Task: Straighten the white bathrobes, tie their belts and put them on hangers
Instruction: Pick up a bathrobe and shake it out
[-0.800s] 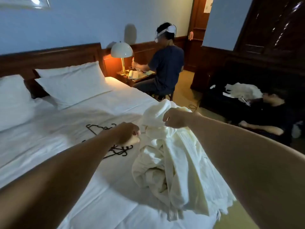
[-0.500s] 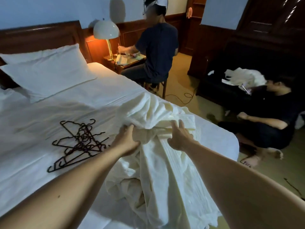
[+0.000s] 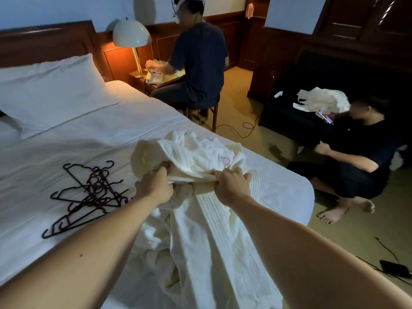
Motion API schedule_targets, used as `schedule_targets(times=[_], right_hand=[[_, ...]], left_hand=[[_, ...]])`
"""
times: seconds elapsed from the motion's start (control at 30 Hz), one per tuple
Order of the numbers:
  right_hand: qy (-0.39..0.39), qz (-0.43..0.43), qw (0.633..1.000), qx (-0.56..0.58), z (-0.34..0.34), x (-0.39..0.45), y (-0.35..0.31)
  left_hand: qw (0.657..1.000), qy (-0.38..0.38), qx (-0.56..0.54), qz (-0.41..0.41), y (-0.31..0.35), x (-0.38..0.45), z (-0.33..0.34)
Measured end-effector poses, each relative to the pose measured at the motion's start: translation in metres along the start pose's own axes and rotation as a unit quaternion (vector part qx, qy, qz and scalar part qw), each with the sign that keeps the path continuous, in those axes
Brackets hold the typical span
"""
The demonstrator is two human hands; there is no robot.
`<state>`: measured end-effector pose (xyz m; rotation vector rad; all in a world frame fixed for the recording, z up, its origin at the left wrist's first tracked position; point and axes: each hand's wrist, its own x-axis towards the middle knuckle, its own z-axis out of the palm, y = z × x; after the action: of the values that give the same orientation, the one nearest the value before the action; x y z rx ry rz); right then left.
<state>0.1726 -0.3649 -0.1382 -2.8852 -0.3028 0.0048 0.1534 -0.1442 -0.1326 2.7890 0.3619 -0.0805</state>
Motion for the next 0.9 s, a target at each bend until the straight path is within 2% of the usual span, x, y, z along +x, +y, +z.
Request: schedule_targets(times=[0.17, 0.2, 0.27, 0.3, 0.37, 0.43, 0.5, 0.57, 0.63, 0.67, 0.77, 0.8, 0.83, 0.9], right_hand=[[0.156, -0.179, 0.971, 0.001, -0.022, -0.051, -0.015], [0.17, -0.212, 0.962, -0.001, -0.025, -0.065, -0.022], [0.181, -0.259, 0.949, -0.01, -0.029, -0.096, -0.034], [0.188, -0.276, 0.943, -0.011, -0.031, -0.113, -0.04], [0.191, -0.306, 0.933, -0.008, -0.034, -0.147, -0.05], [0.186, -0.351, 0.917, -0.021, -0.038, -0.182, -0.062], [0.179, -0.396, 0.9, -0.028, -0.045, -0.217, -0.075], [0.161, -0.429, 0.889, -0.015, -0.051, -0.246, -0.087], [0.1, -0.446, 0.89, -0.008, -0.062, -0.273, -0.102], [0.038, -0.431, 0.901, -0.016, -0.071, -0.285, -0.113], [-0.223, -0.266, 0.937, -0.019, -0.106, -0.302, -0.137], [-0.259, -0.222, 0.94, 0.03, -0.118, -0.306, -0.143], [-0.243, -0.188, 0.947, 0.092, -0.128, -0.302, -0.145], [-0.096, -0.136, 0.97, 0.175, -0.148, -0.288, -0.147]], left_hand=[[0.987, 0.053, -0.146, -0.044, -0.026, -0.049, -0.027], [0.983, 0.029, -0.173, -0.056, -0.032, -0.062, -0.034], [0.957, -0.069, -0.264, -0.098, -0.045, -0.091, -0.045], [0.93, -0.127, -0.321, -0.124, -0.051, -0.111, -0.053], [0.849, -0.227, -0.446, -0.172, -0.061, -0.147, -0.071], [0.759, -0.256, -0.574, -0.171, -0.064, -0.183, -0.085], [0.703, -0.219, -0.657, -0.161, -0.06, -0.216, -0.099], [0.676, -0.124, -0.705, -0.175, -0.047, -0.239, -0.114], [0.693, -0.021, -0.69, -0.209, -0.033, -0.266, -0.135], [0.71, 0.016, -0.67, -0.217, -0.03, -0.279, -0.146], [0.745, 0.056, -0.635, -0.197, -0.028, -0.309, -0.177], [0.748, 0.087, -0.634, -0.175, -0.031, -0.322, -0.192], [0.76, 0.099, -0.625, -0.151, -0.032, -0.331, -0.203], [0.774, 0.068, -0.623, -0.092, -0.036, -0.343, -0.219]])
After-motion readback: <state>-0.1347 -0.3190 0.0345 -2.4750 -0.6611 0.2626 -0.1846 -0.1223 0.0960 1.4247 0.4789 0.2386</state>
